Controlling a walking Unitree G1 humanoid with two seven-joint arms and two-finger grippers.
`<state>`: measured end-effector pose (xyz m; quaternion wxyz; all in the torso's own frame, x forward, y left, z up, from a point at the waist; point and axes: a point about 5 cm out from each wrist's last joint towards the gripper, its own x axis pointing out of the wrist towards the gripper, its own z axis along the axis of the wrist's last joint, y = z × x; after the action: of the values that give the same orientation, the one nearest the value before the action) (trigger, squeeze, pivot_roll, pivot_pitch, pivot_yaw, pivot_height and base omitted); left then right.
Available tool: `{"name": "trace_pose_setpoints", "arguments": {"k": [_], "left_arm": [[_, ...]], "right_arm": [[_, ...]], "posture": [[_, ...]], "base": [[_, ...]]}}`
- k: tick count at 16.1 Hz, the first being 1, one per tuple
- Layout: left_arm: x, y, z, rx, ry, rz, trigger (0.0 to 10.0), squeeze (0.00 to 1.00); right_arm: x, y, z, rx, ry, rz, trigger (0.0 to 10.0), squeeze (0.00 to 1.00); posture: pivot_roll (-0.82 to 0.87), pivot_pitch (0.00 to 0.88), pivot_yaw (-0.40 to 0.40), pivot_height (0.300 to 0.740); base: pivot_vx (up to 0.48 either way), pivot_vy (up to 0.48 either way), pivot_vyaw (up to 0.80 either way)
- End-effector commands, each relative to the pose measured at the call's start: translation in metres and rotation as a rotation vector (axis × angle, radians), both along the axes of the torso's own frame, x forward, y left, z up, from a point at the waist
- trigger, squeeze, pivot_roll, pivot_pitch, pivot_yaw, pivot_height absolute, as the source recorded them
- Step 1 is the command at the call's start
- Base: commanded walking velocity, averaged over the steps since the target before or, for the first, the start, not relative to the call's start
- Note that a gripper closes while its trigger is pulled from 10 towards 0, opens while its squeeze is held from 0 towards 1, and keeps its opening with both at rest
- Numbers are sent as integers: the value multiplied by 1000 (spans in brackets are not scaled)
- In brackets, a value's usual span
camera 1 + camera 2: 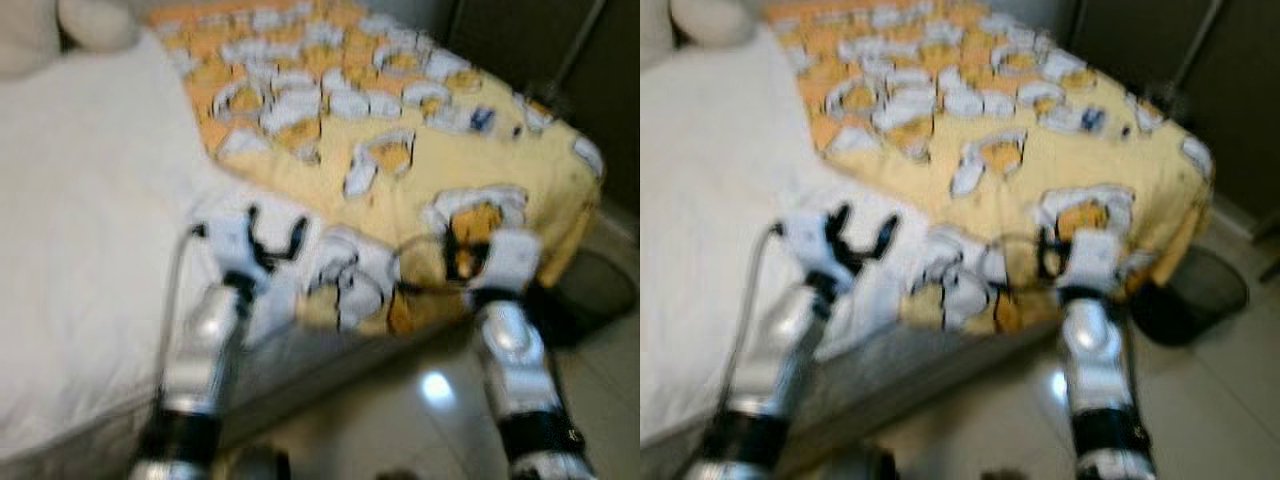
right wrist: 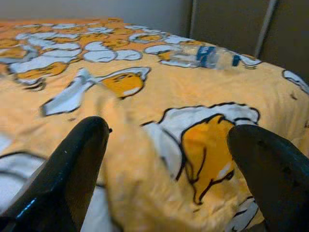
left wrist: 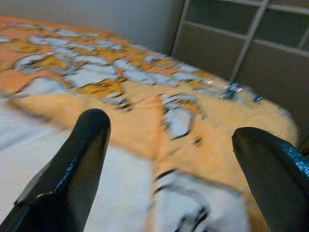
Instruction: Clean up the room
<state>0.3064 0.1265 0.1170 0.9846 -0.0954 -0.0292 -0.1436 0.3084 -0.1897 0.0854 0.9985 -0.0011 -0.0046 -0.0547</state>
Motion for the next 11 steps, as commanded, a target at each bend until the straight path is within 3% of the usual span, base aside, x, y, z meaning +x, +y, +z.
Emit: {"name": "trace_pose_setpoints", "arguments": {"k": [1, 6, 11], "left_arm": [[1, -2, 1, 11, 1, 8, 10000, 0], [7, 9, 6, 72, -11, 61, 10000, 0], [9, 12, 8, 91, -18, 69, 10000, 0]], "right_arm": [[2, -6, 5, -11, -11, -9, 10000, 0], [12, 5, 7, -1, -19, 25, 10000, 0], [9, 9, 0, 20, -4, 16, 10000, 0]], "posture": [[-18, 61, 10, 732], [24, 57, -7, 732], [42, 48, -7, 732]], "base": [[0, 0, 0], [0, 0, 0], [0, 0, 0]]}}
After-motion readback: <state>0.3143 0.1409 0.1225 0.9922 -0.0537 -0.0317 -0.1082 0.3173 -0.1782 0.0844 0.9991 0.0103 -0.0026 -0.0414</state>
